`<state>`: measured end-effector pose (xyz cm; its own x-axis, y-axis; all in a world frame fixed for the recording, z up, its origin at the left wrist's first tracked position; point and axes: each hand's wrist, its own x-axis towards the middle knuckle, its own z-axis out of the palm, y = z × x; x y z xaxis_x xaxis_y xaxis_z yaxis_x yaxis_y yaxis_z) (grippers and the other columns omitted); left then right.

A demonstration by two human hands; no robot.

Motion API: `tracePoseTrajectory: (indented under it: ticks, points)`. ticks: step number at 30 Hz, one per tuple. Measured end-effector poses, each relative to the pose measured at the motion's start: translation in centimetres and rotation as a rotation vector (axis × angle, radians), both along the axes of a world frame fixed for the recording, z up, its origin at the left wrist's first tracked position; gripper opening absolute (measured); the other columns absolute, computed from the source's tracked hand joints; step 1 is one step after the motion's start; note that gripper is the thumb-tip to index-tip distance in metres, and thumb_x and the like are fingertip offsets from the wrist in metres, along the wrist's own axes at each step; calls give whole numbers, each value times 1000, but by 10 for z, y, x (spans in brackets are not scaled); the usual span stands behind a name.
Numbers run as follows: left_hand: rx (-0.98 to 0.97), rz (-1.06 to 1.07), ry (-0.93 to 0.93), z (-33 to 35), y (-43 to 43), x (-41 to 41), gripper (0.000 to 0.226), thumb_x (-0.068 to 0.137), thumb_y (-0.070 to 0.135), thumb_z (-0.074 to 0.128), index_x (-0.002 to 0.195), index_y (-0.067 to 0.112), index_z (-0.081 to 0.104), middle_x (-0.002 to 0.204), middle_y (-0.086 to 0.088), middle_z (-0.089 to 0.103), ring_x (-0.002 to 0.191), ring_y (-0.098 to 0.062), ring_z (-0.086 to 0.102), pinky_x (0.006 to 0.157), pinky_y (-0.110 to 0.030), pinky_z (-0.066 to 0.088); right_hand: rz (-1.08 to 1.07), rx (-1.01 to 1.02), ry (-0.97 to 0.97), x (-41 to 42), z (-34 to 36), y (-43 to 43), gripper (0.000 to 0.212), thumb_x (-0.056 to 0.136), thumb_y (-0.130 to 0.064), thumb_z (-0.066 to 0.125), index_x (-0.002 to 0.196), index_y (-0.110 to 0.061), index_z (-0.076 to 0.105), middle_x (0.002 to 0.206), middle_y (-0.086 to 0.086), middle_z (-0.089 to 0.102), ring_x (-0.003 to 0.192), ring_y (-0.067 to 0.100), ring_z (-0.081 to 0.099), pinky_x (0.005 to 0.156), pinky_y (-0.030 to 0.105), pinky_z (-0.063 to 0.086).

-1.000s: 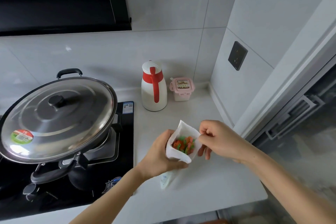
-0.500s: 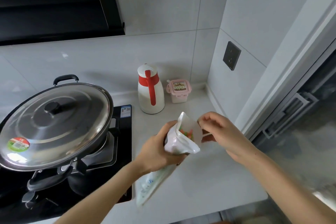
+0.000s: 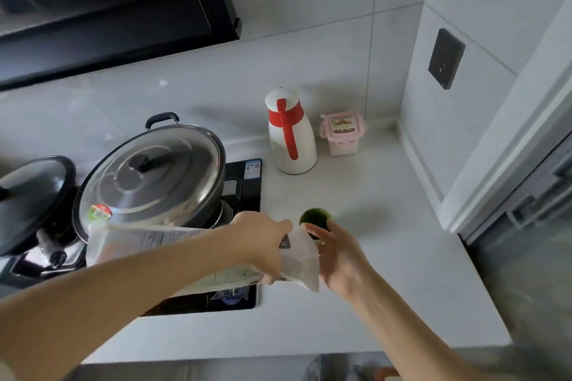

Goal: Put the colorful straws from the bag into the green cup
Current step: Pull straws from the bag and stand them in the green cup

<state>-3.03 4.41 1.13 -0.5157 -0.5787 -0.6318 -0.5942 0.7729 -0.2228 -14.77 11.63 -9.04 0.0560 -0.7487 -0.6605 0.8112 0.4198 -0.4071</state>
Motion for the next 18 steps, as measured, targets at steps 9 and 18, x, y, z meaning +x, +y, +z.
tracePoseTrajectory:
  ticks: [9,18]
  points:
    - [-30,-101,-335,8,-19,-10,88,56,43,79,126,18,33,70,2,49,65,-16,52,62,-30,46,85,4,-411,41,-23,-23,62,93,-54,36,133,-9,51,135,25,53,125,44,49,108,58,32]
    - [-105,-29,-375,14,-33,5,94,63,37,78,136,19,22,102,-4,63,80,-18,56,62,-25,44,187,34,-310,43,-23,-44,63,85,-59,52,133,-19,50,128,16,57,116,37,57,94,53,48]
